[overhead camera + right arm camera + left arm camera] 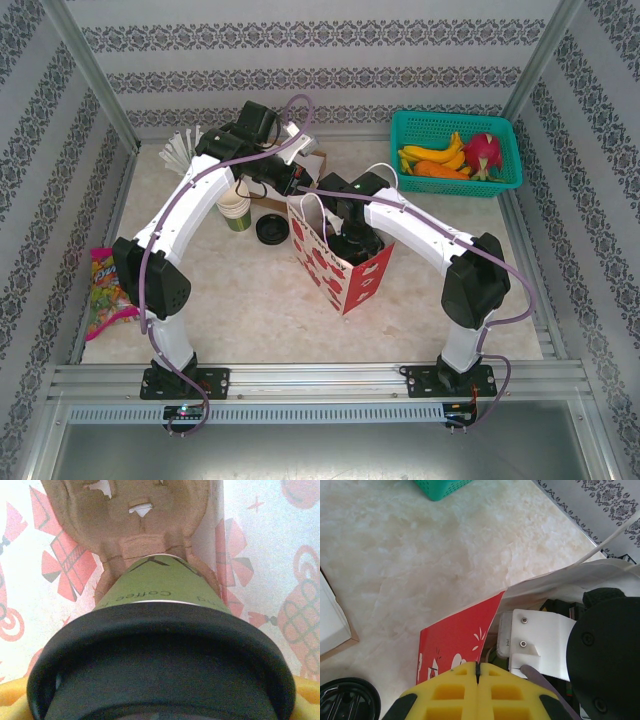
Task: Pack the takeout coffee
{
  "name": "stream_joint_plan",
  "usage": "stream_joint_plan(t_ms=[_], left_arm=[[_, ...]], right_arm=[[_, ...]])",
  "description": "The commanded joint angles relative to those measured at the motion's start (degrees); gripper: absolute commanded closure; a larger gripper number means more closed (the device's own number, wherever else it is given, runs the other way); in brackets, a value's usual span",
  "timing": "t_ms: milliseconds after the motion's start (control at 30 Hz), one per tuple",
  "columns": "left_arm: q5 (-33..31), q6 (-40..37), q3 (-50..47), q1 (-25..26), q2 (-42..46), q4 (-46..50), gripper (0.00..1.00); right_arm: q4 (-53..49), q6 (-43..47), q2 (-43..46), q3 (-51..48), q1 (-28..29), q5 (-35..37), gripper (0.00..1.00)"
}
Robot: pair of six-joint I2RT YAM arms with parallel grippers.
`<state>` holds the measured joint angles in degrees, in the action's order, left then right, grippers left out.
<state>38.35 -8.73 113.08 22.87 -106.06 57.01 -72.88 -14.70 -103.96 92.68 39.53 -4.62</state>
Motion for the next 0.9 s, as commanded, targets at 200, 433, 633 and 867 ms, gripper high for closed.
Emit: stream_joint_plan(t_ms=[200,433,633,867], left_arm=[[-0.5,-0.1,-0.4,0.1,2.3,-1.6,1.0],[-0.5,-0.1,-0.6,0.1,2.4,-1.7,1.0],[-0.6,-0.1,-0.7,0.1,2.4,-1.8,1.0],[-0.6,-0.2,-0.8,0.1,2.4,-1.9,1.0]], right_arm=[[-4.8,-1.3,-1.6,1.0,0.5,1.1,0.42],[-4.3,-0.9,-2.1,0.9,0.6,0.6,0.42],[-4.1,-0.5,-2.9,0.7,0.6,0.1,0.42],[-4.0,-0.3,-3.0,0.8,0.6,0.2,0.42]])
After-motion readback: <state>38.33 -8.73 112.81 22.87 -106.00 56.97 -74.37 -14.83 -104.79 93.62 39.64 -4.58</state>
